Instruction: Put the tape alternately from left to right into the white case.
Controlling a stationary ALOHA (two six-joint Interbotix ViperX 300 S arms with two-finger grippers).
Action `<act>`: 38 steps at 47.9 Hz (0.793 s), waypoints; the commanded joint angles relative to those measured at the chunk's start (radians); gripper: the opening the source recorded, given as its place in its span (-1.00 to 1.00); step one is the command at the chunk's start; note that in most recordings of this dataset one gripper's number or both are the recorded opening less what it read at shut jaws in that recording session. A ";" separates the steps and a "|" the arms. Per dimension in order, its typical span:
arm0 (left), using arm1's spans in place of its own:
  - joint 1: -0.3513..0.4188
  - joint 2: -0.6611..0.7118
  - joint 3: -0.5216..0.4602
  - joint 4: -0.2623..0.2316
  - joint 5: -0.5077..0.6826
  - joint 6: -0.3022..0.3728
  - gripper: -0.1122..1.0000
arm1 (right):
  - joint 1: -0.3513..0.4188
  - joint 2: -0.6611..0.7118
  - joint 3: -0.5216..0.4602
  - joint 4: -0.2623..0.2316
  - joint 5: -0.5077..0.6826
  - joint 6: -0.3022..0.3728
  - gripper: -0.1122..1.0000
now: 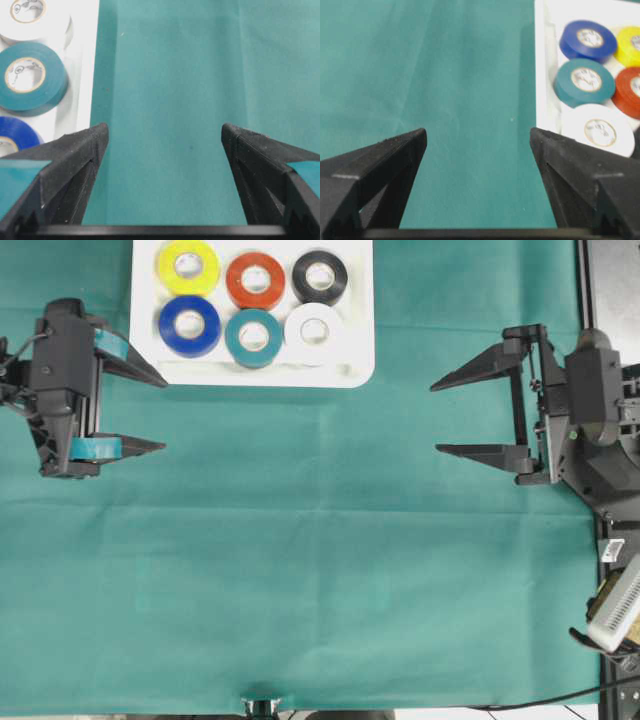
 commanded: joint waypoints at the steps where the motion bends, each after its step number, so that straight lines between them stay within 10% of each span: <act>1: -0.003 -0.032 0.002 -0.003 -0.011 0.000 0.91 | 0.003 -0.018 -0.003 0.003 0.012 0.002 0.71; 38: -0.002 -0.241 0.150 -0.003 -0.011 -0.002 0.91 | 0.002 -0.163 0.083 0.003 0.017 0.003 0.71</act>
